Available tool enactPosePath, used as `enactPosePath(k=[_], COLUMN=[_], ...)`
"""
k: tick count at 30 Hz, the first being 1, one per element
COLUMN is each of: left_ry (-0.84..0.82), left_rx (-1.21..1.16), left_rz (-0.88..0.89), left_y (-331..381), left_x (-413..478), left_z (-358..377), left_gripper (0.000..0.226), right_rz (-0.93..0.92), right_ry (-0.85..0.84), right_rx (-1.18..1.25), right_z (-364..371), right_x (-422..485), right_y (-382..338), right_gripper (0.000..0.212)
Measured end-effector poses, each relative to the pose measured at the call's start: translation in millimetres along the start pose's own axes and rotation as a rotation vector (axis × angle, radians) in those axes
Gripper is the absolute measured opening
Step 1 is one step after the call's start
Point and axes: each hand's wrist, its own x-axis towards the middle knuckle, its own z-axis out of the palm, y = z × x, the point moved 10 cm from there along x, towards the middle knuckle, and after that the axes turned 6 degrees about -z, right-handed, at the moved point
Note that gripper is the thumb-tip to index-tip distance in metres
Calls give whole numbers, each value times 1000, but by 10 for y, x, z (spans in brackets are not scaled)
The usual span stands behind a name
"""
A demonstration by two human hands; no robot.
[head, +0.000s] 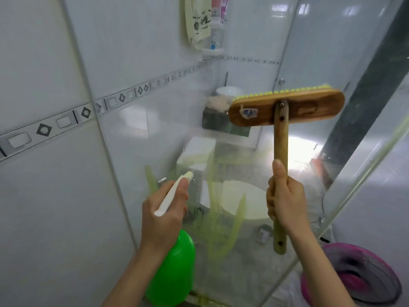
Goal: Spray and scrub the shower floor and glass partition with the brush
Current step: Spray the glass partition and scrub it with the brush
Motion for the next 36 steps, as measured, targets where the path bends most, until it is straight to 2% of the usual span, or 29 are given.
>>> enactPosePath(k=[7,13,21,26,31,36], left_ry=[13,72,101,72,126,234], left_rx=[59,60,20,54,20,70], left_rz=[-34,-55,-76,-57,-102,-152], left_y=[137,228,231,371,140,-174], left_x=[-363,-604,-910,-926,-869,-781], left_z=[328,598,906,1024,905,533], left_gripper=[60,45,43,46,54,33], right_rz=[-15,23,44,-76,-103,-68], right_ry=[-83,-97,-122,-81,-91,-75], right_rx=[-54,-80,-64,-49,-34,-70], right_z=[-268,-578,-884,-1056,-1138,-1068], right_x=[31,-29,-128,118,231,98], right_y=[-102,39,140,-413,-552,-275], right_gripper=[54,55,55,52,51,53])
